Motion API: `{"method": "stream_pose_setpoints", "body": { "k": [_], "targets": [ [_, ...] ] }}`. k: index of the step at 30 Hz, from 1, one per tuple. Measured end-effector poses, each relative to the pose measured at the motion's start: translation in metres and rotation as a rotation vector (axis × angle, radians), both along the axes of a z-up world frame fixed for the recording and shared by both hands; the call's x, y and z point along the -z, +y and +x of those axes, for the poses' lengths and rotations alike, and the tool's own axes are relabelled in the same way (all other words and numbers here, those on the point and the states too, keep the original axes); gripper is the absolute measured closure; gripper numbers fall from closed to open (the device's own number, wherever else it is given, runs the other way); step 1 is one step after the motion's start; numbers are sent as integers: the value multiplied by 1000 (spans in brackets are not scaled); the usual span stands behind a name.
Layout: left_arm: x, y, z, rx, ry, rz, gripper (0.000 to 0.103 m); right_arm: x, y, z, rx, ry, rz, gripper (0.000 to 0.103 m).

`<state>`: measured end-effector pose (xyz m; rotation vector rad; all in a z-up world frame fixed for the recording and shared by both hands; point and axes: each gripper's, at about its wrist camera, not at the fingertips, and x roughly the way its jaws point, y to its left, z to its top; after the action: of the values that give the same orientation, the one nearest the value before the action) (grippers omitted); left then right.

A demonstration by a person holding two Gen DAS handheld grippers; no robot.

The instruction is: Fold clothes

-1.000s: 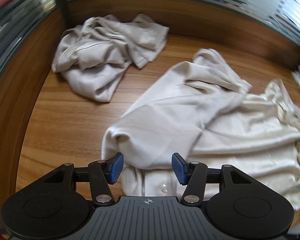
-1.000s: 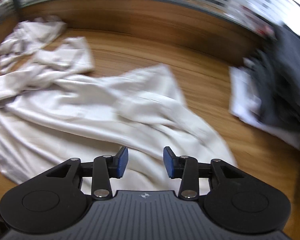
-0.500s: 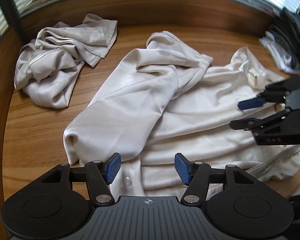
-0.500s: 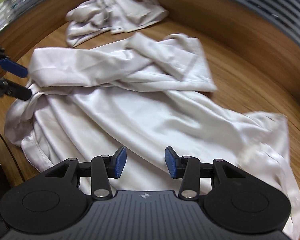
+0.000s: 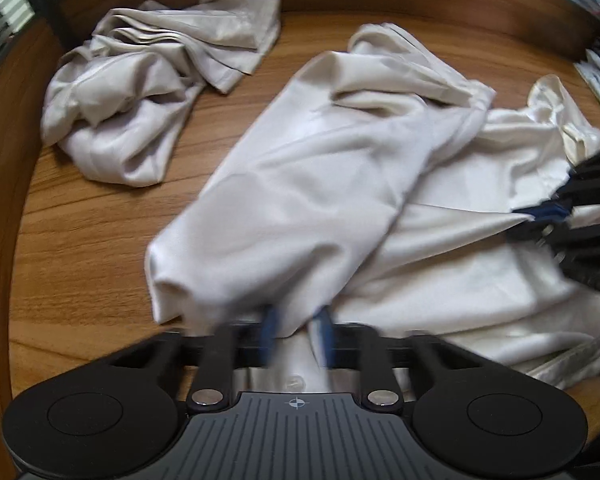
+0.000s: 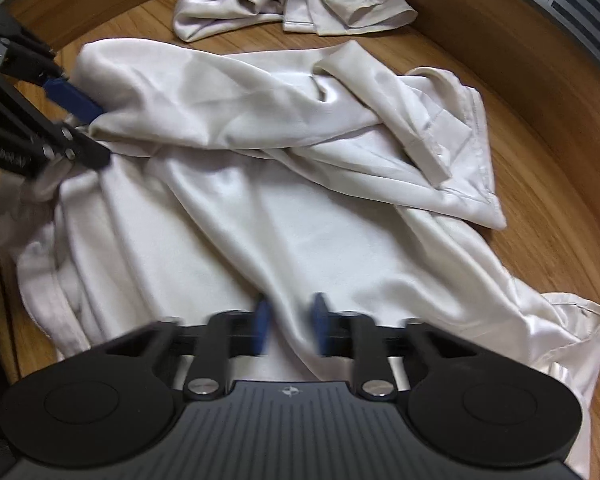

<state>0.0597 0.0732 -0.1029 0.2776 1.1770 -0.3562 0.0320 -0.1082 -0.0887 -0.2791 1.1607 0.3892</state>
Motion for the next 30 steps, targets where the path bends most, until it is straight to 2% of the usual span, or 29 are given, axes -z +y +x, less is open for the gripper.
{"method": "stream_pose_setpoints", "body": {
  "k": [6,9,15,20,26,30],
  "targets": [
    [-36,30,0,-147,-76,-74,99,-23,-29,-10,101,-64,-36,102],
    [-57,42,-3,-198,-105,-111,99,-33,-61,-24,166,-91,-60,102],
    [-80,50,-16,-249,-115,-197,99,-52,-128,-64,292,-126,-114,102],
    [-89,38,-17,-237,-124,-252,99,-73,-166,-88,375,-173,-164,102],
    [-96,28,9,-244,-175,-257,98,-78,-177,-80,389,-218,-216,102],
    [-84,33,34,-263,-191,-197,98,-64,-176,-59,387,-192,-212,102]
  ]
}}
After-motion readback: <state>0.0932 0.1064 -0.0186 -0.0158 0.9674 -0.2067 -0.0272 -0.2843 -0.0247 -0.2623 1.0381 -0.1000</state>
